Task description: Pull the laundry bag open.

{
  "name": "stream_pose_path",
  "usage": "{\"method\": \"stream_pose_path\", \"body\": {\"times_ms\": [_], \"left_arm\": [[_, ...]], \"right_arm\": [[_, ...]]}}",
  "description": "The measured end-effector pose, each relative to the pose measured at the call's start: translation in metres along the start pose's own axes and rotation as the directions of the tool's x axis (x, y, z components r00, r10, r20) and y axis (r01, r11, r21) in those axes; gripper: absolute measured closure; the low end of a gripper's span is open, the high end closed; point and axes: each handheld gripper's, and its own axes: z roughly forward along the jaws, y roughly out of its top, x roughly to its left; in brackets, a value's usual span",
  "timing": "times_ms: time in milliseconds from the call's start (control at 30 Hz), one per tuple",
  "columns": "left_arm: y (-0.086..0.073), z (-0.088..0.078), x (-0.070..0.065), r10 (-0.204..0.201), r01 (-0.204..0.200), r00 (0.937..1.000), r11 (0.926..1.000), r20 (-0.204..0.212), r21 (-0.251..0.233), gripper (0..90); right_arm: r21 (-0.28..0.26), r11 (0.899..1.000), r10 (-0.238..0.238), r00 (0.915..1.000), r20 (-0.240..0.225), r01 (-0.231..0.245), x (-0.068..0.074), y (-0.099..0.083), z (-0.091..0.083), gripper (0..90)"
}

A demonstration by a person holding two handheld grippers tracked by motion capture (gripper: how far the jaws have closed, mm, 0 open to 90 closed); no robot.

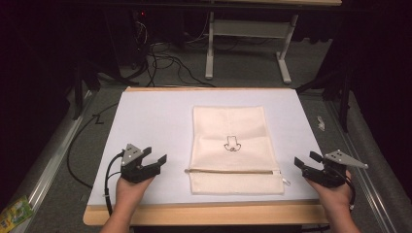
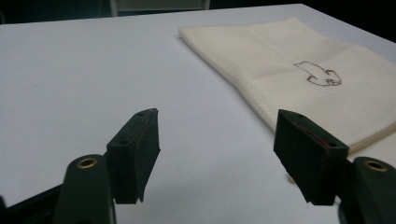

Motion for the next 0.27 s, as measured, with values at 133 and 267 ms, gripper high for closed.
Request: {"method": "stream_pose_path", "body": {"times_ms": [133,267], "left_arm": [[-0.0004,0.0,0.0031,-0.012,0.012,0.9996,0.9999,-0.024,-0.002,24.8],[0.0001,0.004,-0.0028,0.028,-0.028,0.9992,0.9996,-0.029,0.011,20.2]], "right_arm": [[-0.015,1.0,0.015,0.9998,0.01,-0.015,-0.0072,-0.0004,-0.0018,27.6],[-0.019,1.0,0.002,0.9999,0.012,-0.002,-0.0049,-0.0004,-0.0006,27.5]]}}
